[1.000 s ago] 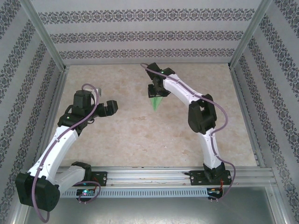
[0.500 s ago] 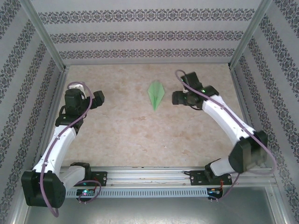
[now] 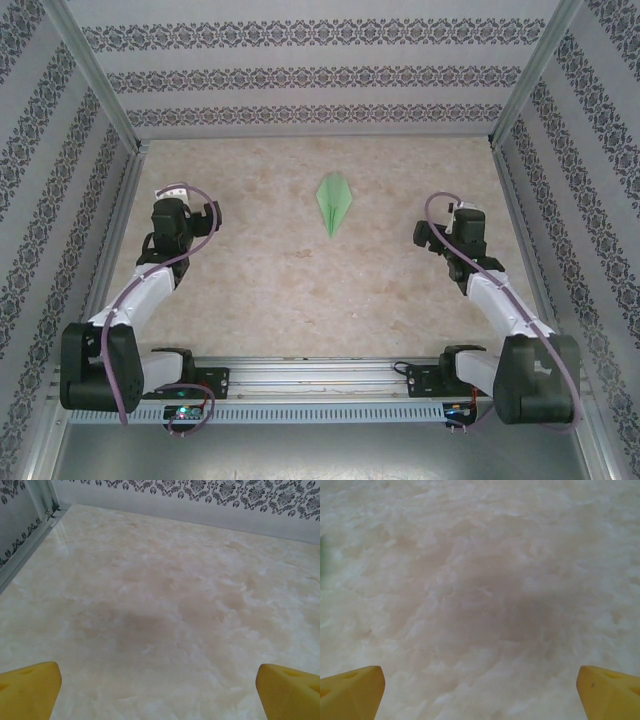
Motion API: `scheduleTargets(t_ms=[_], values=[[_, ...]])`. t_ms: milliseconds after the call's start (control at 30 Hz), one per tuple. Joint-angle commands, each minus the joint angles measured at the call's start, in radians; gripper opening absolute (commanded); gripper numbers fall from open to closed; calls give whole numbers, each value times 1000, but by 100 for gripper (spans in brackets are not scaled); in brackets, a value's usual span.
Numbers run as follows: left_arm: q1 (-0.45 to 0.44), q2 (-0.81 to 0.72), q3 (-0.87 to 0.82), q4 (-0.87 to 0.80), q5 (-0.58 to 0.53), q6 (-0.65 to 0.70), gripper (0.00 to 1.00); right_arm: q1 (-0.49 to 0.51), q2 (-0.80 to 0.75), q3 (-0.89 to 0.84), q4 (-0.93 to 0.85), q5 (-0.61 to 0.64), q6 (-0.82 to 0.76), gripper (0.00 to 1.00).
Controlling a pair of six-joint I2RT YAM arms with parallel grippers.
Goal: Fold a paper plane with a square sheet of paper (fold left side to right side)
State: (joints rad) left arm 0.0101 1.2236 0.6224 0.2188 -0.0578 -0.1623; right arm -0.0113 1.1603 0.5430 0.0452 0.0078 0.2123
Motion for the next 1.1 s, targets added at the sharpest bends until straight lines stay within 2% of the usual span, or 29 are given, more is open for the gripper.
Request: scheduleTargets(t_ms=[0, 100, 367, 533, 700, 867, 1067], values=[[16, 44, -59, 170, -14, 64, 100, -5, 62, -67, 374, -54, -109, 98], [16, 98, -95, 254, 18, 83, 100, -6, 131, -116, 553, -75, -131, 98], [16, 202, -144, 396, 124, 125, 100, -7, 226, -193, 828, -116, -191, 98], [17, 273, -208, 598, 156, 159, 100, -6, 370, -221, 987, -153, -193, 98], [16, 378, -246, 770, 190, 172, 100, -17, 370, -162, 893, -113, -168, 98], [16, 361, -221, 689, 150, 158, 100, -9, 371, -164, 897, -73, -166, 98], [16, 366, -227, 707, 141, 159, 100, 4, 368, -166, 897, -53, -175, 98]])
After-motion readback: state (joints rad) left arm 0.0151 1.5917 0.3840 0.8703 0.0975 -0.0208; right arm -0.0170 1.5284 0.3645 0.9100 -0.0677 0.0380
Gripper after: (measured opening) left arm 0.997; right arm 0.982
